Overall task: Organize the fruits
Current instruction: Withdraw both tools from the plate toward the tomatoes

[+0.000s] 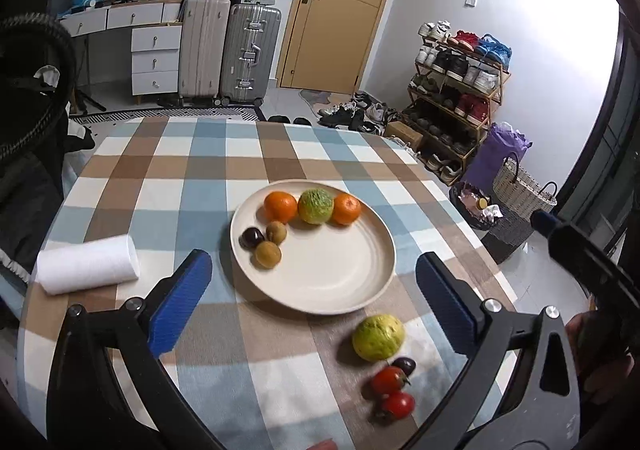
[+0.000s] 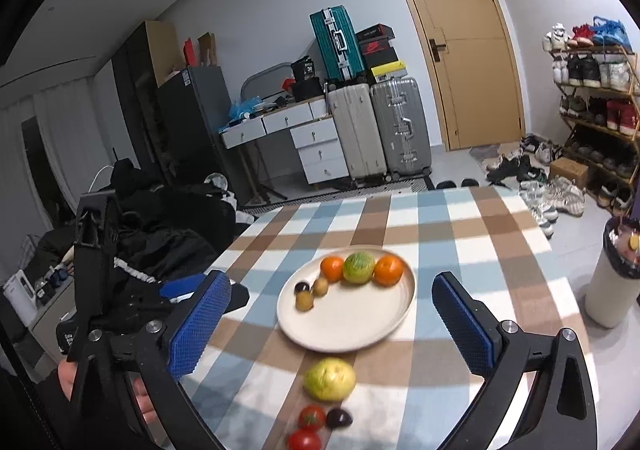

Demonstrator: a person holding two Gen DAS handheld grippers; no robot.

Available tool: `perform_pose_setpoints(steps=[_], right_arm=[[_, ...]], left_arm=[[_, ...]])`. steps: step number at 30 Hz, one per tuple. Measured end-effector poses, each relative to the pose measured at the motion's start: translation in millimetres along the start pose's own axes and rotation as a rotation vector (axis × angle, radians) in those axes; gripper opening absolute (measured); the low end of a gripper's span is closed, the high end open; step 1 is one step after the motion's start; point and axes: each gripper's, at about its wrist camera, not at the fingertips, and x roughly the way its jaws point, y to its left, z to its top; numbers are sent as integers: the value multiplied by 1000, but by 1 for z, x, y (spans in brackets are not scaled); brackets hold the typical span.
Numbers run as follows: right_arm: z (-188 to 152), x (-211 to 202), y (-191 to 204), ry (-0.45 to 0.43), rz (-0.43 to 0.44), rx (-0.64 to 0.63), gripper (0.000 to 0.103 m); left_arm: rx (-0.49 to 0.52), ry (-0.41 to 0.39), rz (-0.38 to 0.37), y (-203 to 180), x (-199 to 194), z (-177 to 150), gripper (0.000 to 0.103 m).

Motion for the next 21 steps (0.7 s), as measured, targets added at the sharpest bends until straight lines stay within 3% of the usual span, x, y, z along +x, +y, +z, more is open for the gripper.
perform_pose_setpoints(steps=[13, 21], right_arm=[[-55, -35, 3, 8, -91, 8, 103], [-86, -43, -9, 40, -133, 36, 103]], left_arm=[[44, 40, 2, -22, -29, -56, 102], [76, 137, -29, -36, -14, -95, 102]])
